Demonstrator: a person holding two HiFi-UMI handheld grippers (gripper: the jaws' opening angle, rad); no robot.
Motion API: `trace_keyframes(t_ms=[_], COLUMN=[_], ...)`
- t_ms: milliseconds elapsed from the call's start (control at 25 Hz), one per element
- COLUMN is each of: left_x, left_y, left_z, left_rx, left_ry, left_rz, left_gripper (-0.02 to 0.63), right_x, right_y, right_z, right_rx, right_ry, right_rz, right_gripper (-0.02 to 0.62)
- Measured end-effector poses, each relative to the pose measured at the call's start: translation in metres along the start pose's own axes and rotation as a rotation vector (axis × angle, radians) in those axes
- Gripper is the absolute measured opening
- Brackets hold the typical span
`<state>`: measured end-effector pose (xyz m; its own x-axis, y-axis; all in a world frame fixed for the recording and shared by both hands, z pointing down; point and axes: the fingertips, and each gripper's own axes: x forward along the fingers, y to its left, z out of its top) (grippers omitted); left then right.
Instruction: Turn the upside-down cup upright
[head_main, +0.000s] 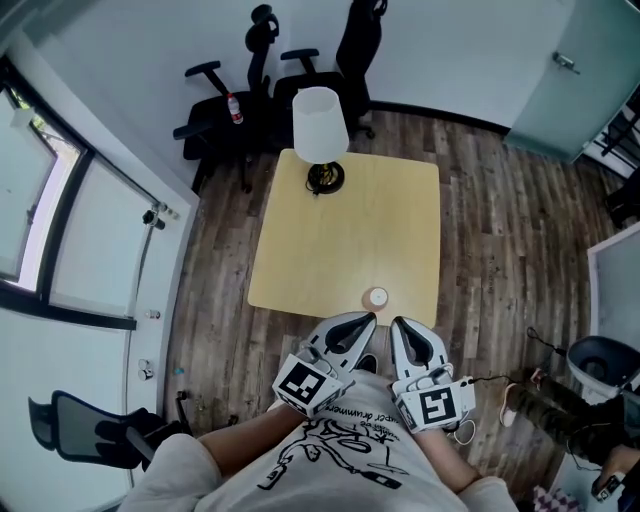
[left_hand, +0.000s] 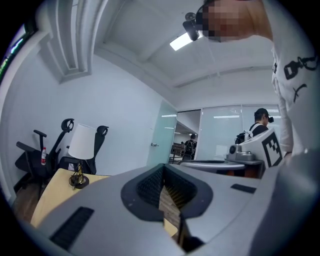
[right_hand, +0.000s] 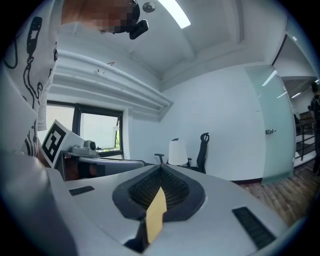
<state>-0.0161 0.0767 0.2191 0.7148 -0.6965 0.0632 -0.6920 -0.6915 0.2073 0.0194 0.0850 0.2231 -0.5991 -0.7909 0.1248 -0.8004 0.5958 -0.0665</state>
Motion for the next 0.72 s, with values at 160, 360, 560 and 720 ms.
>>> trace_keyframes(t_ms=[160, 360, 560, 720], left_x=[0.004, 0.006, 0.008, 0.006], left_y=[0.001, 0.002, 0.007, 0.009], left_z=[-0.003, -0.007, -0.011, -0.012], left_rx=[0.014, 0.020, 0.002, -0.003], left_ry=[0.001, 0.021, 0.033, 0.031], left_rz=[0.008, 0.000, 0.011, 0.013], left_gripper=[0.009, 0.009, 0.009, 0.009], right_x=[0.000, 0.004, 0.006, 0.008], right_y=[-0.001, 0.004, 0.001, 0.003], right_z=[-0.001, -0.001, -0.001, -0.004], right_rx=[-0.006, -0.033, -0.032, -0.029], right_ry=[-0.011, 0.002, 0.010, 0.013], right_rz=[-0.011, -0.002, -0.004, 0.002], right_gripper=[0.023, 0.023, 0.023, 0.023])
